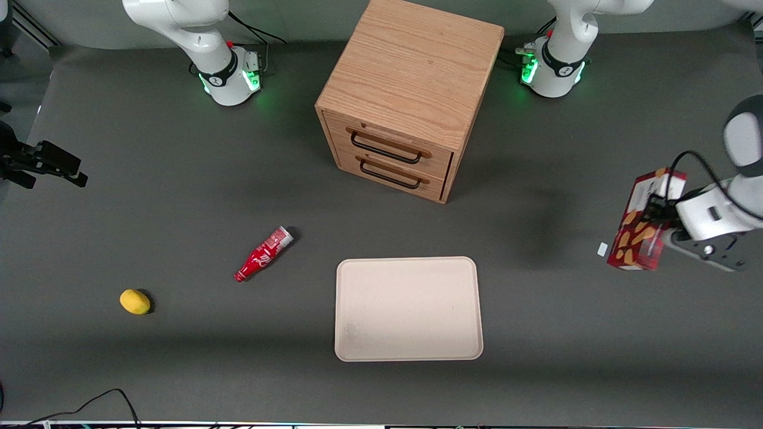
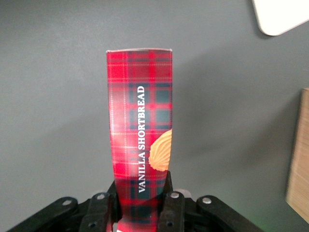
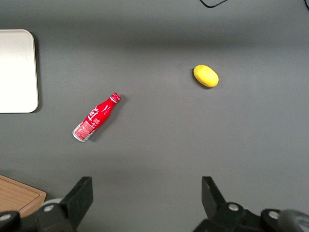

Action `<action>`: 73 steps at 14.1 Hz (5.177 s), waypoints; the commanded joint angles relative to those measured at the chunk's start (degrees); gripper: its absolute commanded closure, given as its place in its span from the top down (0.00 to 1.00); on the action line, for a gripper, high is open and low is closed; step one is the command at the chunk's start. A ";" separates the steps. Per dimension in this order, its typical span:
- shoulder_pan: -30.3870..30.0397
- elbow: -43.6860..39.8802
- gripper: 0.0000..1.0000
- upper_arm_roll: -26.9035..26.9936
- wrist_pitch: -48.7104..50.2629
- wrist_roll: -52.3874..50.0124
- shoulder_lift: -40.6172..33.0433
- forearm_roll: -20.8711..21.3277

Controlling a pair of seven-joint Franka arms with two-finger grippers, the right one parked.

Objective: Place red cookie box on tray

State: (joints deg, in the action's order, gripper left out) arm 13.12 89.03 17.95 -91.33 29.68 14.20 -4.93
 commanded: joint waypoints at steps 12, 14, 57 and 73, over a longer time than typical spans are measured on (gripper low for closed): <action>5.95 -28.64 0.00 -17.59 -3.13 -43.99 22.60 0.62; 8.58 -28.74 0.00 -17.59 -9.10 -48.65 25.42 0.79; 9.66 -25.52 1.00 -17.86 -9.05 -51.09 22.67 6.33; 3.51 13.22 1.00 -2.38 -5.11 -26.53 -17.90 12.63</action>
State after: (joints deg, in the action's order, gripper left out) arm 17.47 105.90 16.49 -100.17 2.22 -2.52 3.83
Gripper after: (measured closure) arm 0.000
